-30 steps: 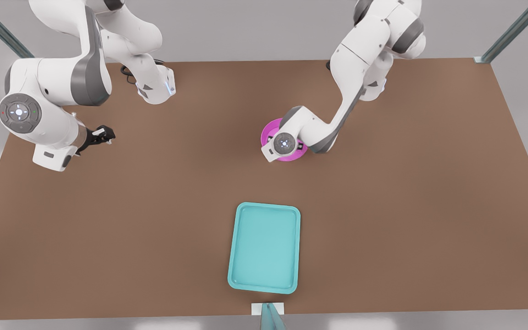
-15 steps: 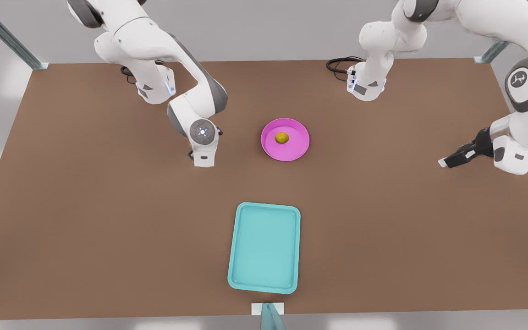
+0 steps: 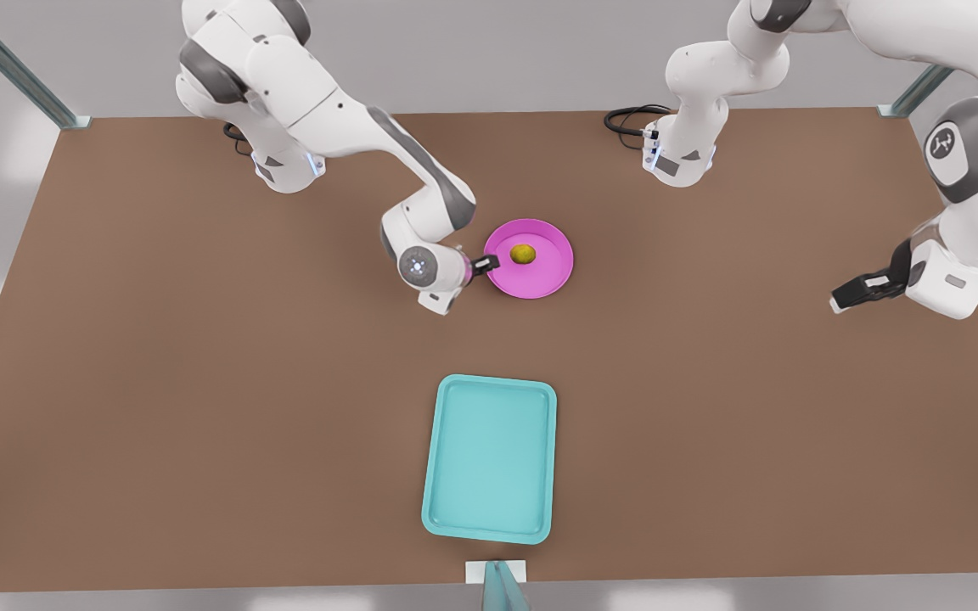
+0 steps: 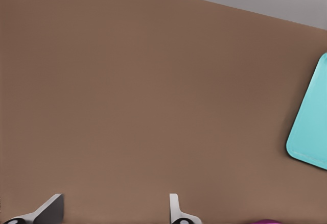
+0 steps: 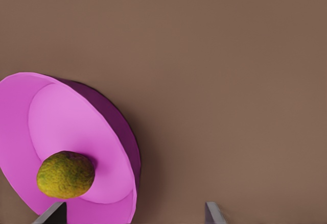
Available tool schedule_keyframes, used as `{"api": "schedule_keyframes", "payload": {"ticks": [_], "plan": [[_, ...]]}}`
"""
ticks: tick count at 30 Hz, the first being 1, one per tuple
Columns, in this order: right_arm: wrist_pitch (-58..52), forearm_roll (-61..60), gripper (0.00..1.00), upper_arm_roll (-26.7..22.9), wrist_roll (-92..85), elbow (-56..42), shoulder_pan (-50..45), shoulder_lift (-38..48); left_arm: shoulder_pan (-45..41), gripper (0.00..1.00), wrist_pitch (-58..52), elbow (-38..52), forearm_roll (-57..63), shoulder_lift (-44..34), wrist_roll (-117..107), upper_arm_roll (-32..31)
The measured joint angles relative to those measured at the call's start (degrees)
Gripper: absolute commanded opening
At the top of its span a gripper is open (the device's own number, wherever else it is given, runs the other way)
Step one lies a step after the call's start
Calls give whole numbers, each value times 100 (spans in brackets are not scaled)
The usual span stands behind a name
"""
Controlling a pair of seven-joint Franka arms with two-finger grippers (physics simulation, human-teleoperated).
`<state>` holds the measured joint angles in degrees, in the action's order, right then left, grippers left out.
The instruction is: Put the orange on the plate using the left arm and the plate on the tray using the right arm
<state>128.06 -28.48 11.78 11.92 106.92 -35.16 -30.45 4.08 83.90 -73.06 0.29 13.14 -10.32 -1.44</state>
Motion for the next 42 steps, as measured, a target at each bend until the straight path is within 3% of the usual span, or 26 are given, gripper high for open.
{"api": "schedule_keyframes", "payload": {"ticks": [31, 32, 33, 42], "plan": [[507, -27, 100, 8, 1151, -257, -630, -836, 0, 100, 94, 0, 30, -26, 880, 13], [505, -33, 83, 10, 1154, -261, -631, -836, 2, 100, 94, 0, 32, -25, 890, 13], [504, -46, 73, 9, 1152, -263, -632, -836, 2, 100, 94, 0, 33, -25, 899, 13], [484, -61, 24, 188, 1165, -270, -417, -850, 2, 100, 95, 0, 41, -21, 968, 12]]}}
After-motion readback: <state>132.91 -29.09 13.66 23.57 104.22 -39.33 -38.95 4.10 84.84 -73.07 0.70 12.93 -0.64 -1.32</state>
